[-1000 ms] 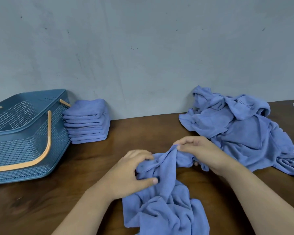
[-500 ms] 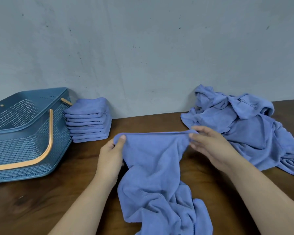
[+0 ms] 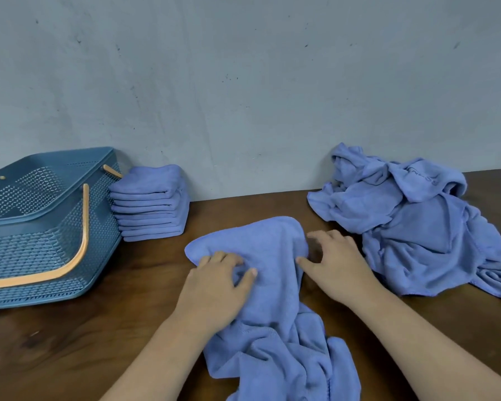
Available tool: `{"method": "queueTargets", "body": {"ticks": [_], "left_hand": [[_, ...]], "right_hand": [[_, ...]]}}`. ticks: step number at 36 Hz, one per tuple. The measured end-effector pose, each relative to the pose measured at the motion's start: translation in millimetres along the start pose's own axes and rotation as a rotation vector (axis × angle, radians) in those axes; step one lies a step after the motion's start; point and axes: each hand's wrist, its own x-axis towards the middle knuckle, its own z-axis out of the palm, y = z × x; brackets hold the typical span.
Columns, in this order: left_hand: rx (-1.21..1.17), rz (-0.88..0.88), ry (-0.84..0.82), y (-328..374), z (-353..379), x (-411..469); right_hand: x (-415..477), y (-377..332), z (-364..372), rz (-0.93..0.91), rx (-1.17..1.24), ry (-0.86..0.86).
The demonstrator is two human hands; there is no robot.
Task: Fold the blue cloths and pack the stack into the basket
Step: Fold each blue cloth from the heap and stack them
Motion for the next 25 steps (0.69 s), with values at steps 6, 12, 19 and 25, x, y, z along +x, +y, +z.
{"method": "queueTargets", "body": {"ticks": [6, 12, 19, 25], "left_hand": [[-0.025, 0.055, -0.1, -21, 7, 10], [0.01, -0.033, -0.109, -34, 7, 15], [0.102, -0.209, -0.024, -33, 6, 18], [0.052, -0.264, 0.077, -38, 2, 19]], "right_hand": [[7, -2, 7, 0.026, -0.093, 0.027], [20, -2, 6, 0.149, 0.603, 0.093], [17, -13, -14, 0.365, 0.958, -0.063], [7, -11, -34, 0.228, 0.961, -0.3]]}}
